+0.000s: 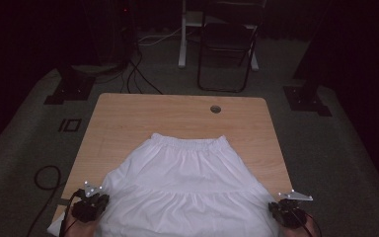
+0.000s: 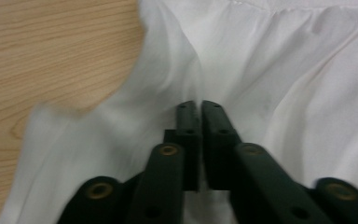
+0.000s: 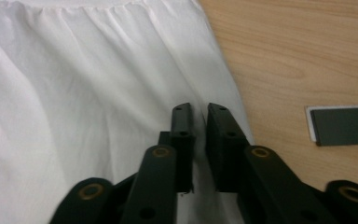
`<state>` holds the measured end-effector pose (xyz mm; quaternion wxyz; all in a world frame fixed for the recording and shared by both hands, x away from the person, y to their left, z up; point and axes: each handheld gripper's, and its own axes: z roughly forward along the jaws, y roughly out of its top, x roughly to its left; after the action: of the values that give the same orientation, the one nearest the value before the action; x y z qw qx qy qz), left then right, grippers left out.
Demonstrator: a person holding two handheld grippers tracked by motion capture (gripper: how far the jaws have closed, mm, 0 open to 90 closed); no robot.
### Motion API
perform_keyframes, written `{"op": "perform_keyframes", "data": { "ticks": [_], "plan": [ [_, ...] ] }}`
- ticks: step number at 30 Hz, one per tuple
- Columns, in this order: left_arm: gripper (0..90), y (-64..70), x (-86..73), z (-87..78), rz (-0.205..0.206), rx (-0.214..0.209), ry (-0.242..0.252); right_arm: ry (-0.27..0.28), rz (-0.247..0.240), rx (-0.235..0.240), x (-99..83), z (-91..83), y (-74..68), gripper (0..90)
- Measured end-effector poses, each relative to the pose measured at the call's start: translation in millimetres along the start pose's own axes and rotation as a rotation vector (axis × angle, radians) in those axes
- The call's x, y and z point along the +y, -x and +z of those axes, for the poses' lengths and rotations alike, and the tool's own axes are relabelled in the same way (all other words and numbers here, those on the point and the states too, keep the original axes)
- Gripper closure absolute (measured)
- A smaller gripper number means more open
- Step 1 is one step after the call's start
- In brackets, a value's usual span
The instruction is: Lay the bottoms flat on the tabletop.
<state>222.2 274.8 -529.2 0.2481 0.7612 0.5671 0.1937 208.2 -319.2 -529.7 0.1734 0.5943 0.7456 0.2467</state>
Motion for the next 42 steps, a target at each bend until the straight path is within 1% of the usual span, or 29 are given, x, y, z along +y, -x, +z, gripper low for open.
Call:
{"op": "perform_keyframes", "data": {
  "ticks": [1,2,4,5,6,8,9,10,11,12,13,14,15,17,18,20,22,24,26,27,28,30,31,33,35,37,38,39,42],
  "plan": [
    [79.5,-0.1,1.7,0.7,0.004,-0.007,0.000,-0.001,0.002,-0.001,1.3,0.5,-0.3,76.5],
    [76.6,0.2,3.1,0.8,0.004,-0.005,0.004,0.006,0.000,0.002,3.5,1.8,-0.6,73.8],
    [72.1,1.9,8.6,0.9,0.005,-0.004,0.025,0.017,-0.005,0.008,7.5,3.7,-2.5,67.9],
    [70.6,4.3,13.4,1.3,0.011,-0.001,0.039,0.032,-0.011,0.013,10.2,4.3,-4.1,64.7],
    [68.2,6.0,16.6,1.9,0.020,0.000,0.047,0.060,-0.024,0.028,14.3,4.7,-6.7,62.3],
    [64.9,10.4,26.0,5.4,0.041,-0.003,0.070,0.091,-0.046,0.036,20.8,5.9,-11.5,58.4],
    [63.1,12.7,30.8,8.7,0.053,-0.004,0.081,0.105,-0.064,0.033,24.7,7.3,-14.4,56.7],
    [61.1,14.8,35.6,13.0,0.063,-0.003,0.080,0.116,-0.080,0.032,28.8,9.5,-17.0,55.3],
    [60.2,17.5,40.0,17.9,0.072,-0.005,0.080,0.119,-0.088,0.032,32.7,12.1,-19.4,54.4],
    [58.9,17.5,40.0,17.9,0.072,-0.005,0.080,0.119,-0.088,0.032,32.7,12.1,-19.4,54.4],
    [58.9,22.5,47.8,28.2,0.100,-0.006,0.081,0.121,-0.097,0.031,36.5,14.8,-21.6,53.4],
    [56.1,24.3,51.0,33.7,0.104,-0.019,0.078,0.135,-0.105,0.035,43.4,20.8,-25.2,52.9],
    [55.7,25.9,53.6,38.8,0.106,-0.027,0.076,0.138,-0.110,0.040,46.6,24.5,-26.3,52.9],
    [54.7,29.2,56.3,48.0,0.108,-0.027,0.072,0.129,-0.110,0.038,51.8,32.1,-28.8,52.3],
    [53.6,29.0,56.6,50.8,0.099,-0.043,0.092,0.127,-0.115,0.036,53.8,35.7,-29.9,51.6],
    [53.3,27.1,56.4,54.2,0.071,-0.059,0.116,0.115,-0.124,0.033,56.4,42.8,-32.0,50.8],
    [53.7,26.1,55.8,55.7,0.063,-0.054,0.133,0.085,-0.118,0.031,56.9,48.2,-33.1,49.3],
    [55.9,26.6,56.0,56.6,0.057,-0.048,0.142,0.087,-0.109,0.031,57.0,49.7,-33.6,49.4],
    [62.6,26.9,57.9,57.0,0.058,-0.046,0.139,0.091,-0.107,0.023,57.4,50.2,-33.9,52.6],
    [67.3,27.6,59.2,57.6,0.053,-0.044,0.139,0.096,-0.109,0.022,57.8,50.7,-33.8,55.8],
    [71.5,27.7,60.2,58.0,0.058,-0.044,0.136,0.097,-0.110,0.022,58.7,51.2,-33.4,59.9],
    [78.6,29.1,61.8,59.0,0.057,-0.041,0.135,0.096,-0.114,0.017,61.8,52.7,-32.7,68.8],
    [81.6,31.1,64.4,61.0,0.065,-0.033,0.138,0.097,-0.121,0.010,64.6,54.4,-33.4,74.2],
    [82.5,31.3,65.2,63.3,0.065,-0.031,0.152,0.102,-0.133,-0.002,67.6,56.9,-34.4,76.9],
    [82.6,28.8,65.8,65.6,0.056,-0.040,0.167,0.108,-0.140,-0.017,71.7,60.2,-34.9,78.0],
    [82.8,24.8,67.0,68.3,0.043,-0.051,0.181,0.113,-0.136,-0.022,75.6,63.4,-34.0,78.1],
    [82.8,24.1,67.8,69.3,0.039,-0.050,0.185,0.116,-0.133,-0.022,77.4,64.9,-33.3,78.2],
    [82.8,23.0,68.6,70.1,0.045,-0.048,0.185,0.118,-0.130,-0.023,79.1,66.2,-32.7,78.1],
    [82.8,21.1,71.2,73.1,0.036,-0.045,0.196,0.121,-0.125,-0.024,83.3,69.3,-30.7,78.1]
  ]
}}
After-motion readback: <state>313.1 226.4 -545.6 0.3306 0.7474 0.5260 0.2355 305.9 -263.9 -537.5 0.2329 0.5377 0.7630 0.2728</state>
